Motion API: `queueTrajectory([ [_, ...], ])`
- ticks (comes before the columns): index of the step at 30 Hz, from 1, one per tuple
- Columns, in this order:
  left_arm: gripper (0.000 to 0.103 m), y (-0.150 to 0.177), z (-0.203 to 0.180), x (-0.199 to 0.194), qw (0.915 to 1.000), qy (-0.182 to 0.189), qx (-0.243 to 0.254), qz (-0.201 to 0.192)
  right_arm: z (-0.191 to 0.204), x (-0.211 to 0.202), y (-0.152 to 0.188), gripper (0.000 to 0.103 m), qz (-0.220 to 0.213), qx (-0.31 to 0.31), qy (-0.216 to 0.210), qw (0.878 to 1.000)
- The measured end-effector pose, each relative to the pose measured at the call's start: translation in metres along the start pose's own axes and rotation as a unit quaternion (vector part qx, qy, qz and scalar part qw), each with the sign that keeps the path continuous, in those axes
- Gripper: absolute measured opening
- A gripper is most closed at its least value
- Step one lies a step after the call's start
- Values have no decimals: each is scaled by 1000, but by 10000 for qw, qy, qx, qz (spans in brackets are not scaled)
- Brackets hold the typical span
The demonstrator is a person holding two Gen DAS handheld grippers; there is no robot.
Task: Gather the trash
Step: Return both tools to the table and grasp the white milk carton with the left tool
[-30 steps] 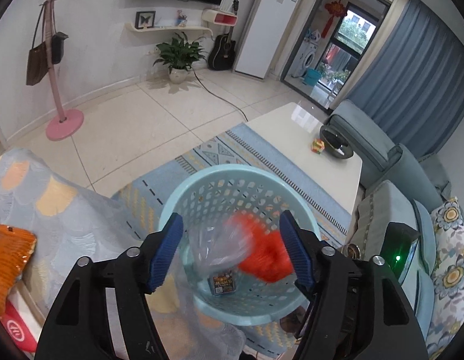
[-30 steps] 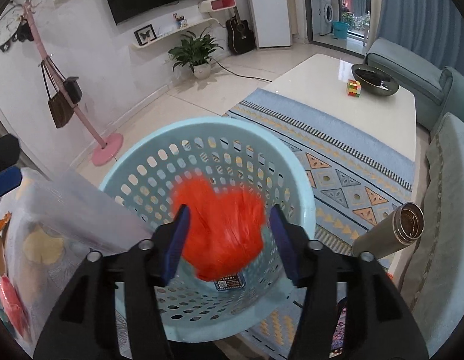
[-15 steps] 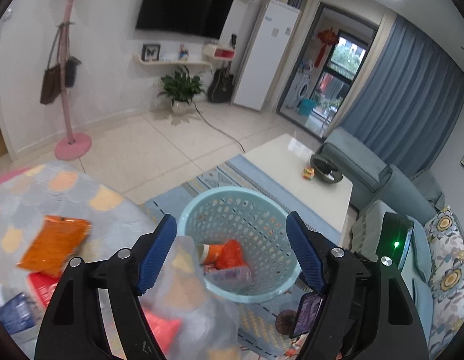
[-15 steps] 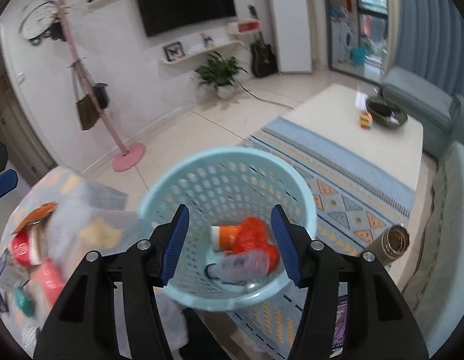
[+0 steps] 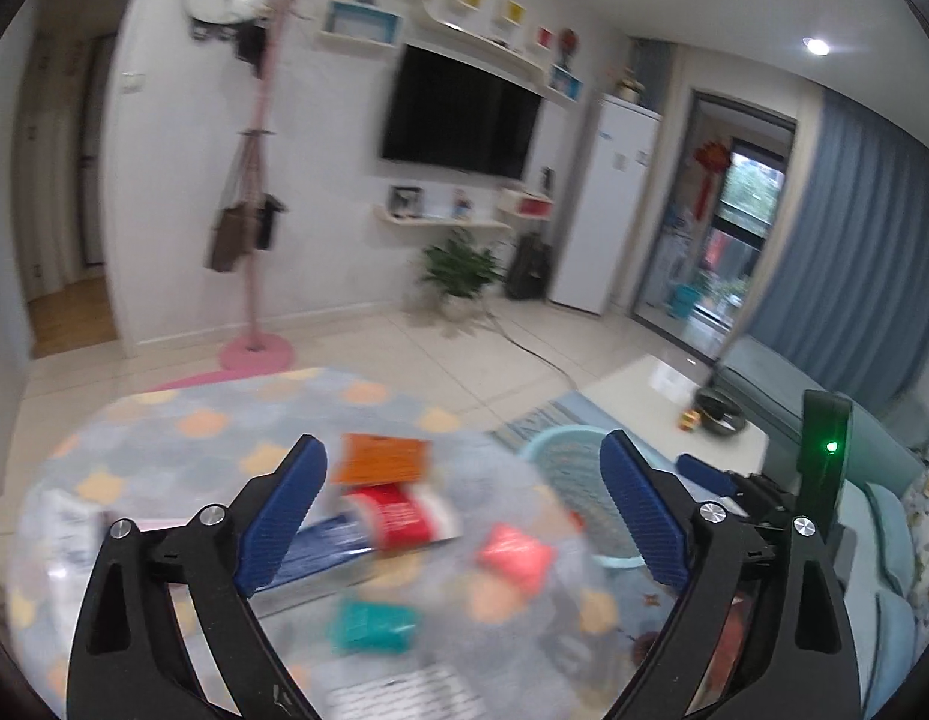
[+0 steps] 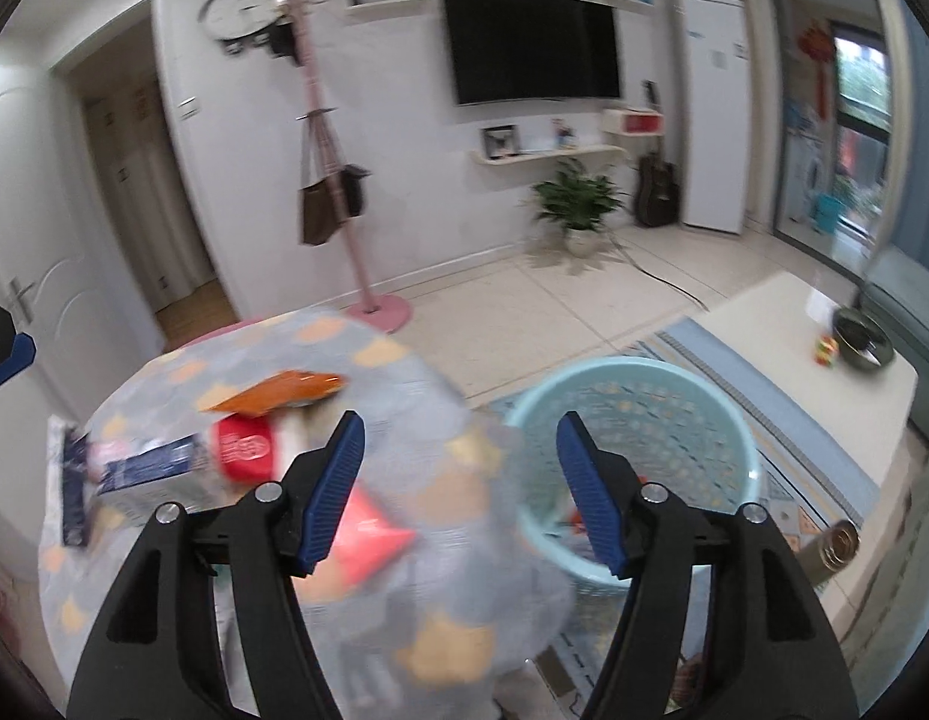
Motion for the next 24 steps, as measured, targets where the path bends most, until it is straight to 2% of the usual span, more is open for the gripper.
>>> queueTrajectory([
  [3, 94, 6, 31, -34, 9990, -397, -141, -136, 34, -8, 5, 65, -22, -308, -198, 9993],
  [7, 95, 22, 88, -74, 9936, -970, -536, -205, 74, -16, 13, 66, -5, -645, -479, 9968],
  [12, 95, 52, 154, -100, 9816, -1690, -892, 70, 123, -17, 19, 66, 95, -971, -877, 9914],
  [19, 95, 89, 199, -96, 9741, -1846, -1196, 525, 174, 3, 23, 65, 378, -1170, -1281, 9841],
  [24, 94, 100, 216, -77, 9715, -1922, -1152, 772, 200, 20, 21, 47, 565, -1270, -1455, 9795],
])
Point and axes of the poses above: each gripper's, at about its wrist camera, not at the fingertips, and x roughly the way its jaws point, z to its left, y to its underside, the point moved 6 cm from there along x, roughly the way its jaws point, and after that the axes turned 15 degrees about y, right-handed, at the moved point
